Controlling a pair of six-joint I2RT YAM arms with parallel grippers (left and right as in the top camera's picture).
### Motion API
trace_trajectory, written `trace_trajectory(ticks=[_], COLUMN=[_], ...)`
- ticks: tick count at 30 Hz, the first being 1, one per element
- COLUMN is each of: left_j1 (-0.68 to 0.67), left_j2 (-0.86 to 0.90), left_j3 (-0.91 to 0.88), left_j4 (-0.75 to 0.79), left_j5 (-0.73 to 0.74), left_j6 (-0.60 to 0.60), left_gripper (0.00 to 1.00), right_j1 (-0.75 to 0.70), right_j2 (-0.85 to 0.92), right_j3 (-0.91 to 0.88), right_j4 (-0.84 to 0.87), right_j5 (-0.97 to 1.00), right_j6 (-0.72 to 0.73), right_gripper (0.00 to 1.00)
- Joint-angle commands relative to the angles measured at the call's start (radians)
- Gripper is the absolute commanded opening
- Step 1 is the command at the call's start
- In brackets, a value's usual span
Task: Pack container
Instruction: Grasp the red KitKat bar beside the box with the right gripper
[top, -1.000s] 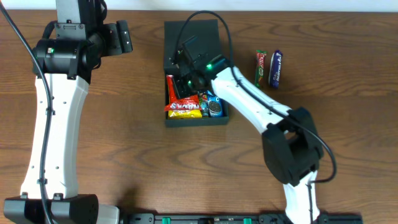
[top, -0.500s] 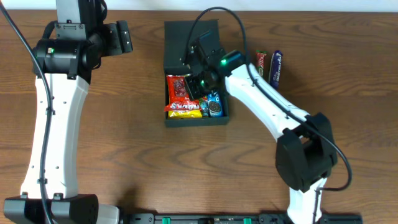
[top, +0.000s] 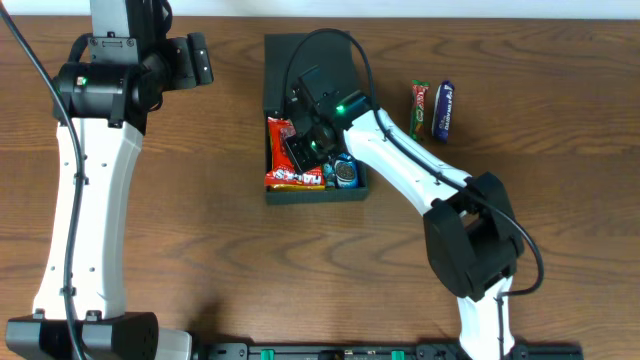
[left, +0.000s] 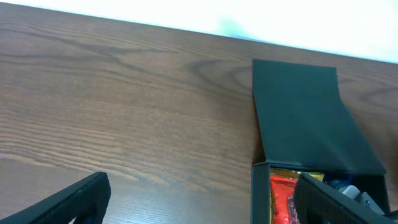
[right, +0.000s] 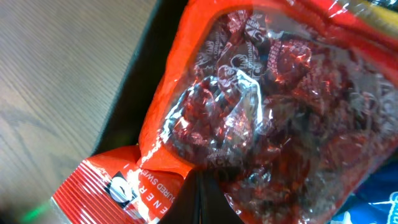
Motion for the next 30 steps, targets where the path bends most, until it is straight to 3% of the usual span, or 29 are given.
trace_trajectory(ticks=[1, 9, 22, 23, 28, 30], left_j1=[0.003, 0.003, 0.003, 0.003, 0.003, 0.003], left_j2=[-0.009, -0.009, -0.009, -0.009, -0.009, -0.009], left_j3=[-0.003, -0.003, -0.003, -0.003, -0.003, -0.003], left_j4=[0.0, 0.0, 0.0, 0.0, 0.0, 0.0], left_j5=[0.003, 0.003, 0.003, 0.003, 0.003, 0.003], left_j6=[0.011, 0.011, 0.011, 0.011, 0.011, 0.011], left_gripper=[0.95, 0.95, 0.95, 0.95, 0.95, 0.95], right_j1=[-0.035, -0.223, -0.434, -0.44, -0.453, -0.453], right_j2=[-0.024, -0.101, 0.028, 0.04, 0.108, 0.126], right_j3=[0.06, 0.091, 0.07, 0.07, 0.07, 0.07], right_j4=[-0.001, -0.019, -0.053, -0.054, -0.051, -0.043], right_j5=[-0.028, 0.216, 0.508, 0.506, 0.5, 0.5], right_j6=[-0.022, 0.032, 0.1, 0.104, 0.103, 0.103], right_gripper=[0.01, 0.01, 0.03, 0.06, 0.55, 0.57])
